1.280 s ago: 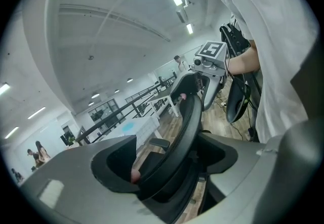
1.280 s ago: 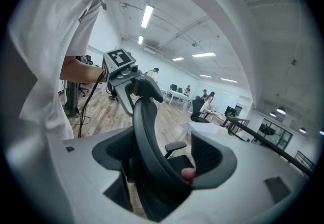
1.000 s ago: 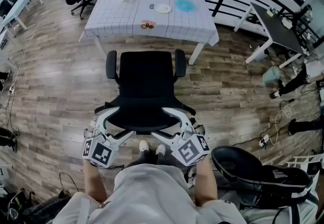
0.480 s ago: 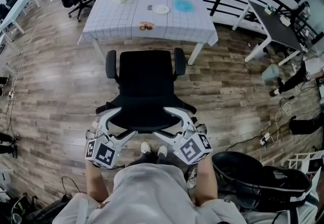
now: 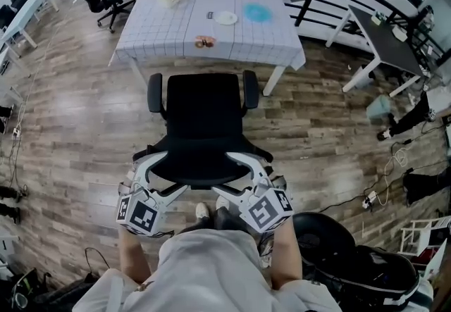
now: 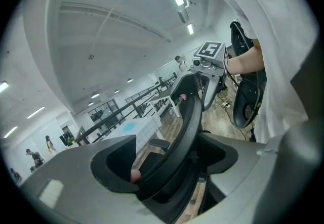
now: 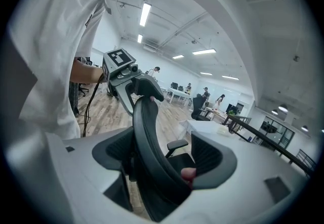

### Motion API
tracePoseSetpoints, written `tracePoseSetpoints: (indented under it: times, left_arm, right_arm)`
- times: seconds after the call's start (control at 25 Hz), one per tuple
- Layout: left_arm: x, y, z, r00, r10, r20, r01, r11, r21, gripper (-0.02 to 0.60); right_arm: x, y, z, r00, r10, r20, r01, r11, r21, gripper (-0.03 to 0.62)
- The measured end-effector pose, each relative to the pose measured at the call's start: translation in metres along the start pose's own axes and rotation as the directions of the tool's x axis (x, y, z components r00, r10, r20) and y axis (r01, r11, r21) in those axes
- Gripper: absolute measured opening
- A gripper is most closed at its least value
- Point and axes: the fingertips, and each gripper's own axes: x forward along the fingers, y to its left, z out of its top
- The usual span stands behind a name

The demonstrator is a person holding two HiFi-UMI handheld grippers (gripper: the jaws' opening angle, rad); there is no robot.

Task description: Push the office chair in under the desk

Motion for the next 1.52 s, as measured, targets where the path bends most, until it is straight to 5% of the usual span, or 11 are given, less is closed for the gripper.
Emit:
tracePoseSetpoints:
  times: [1.52]
  left_arm:
    - [0.044, 0.063, -0.01, 1.0, 0.006, 0.019, -0.006, 1.0, -0.001, 0.379]
  right_arm:
    - [0.035, -0.066, -0.015, 0.999, 0.027, -0.02, -0.027, 1.0, -0.01, 0.35]
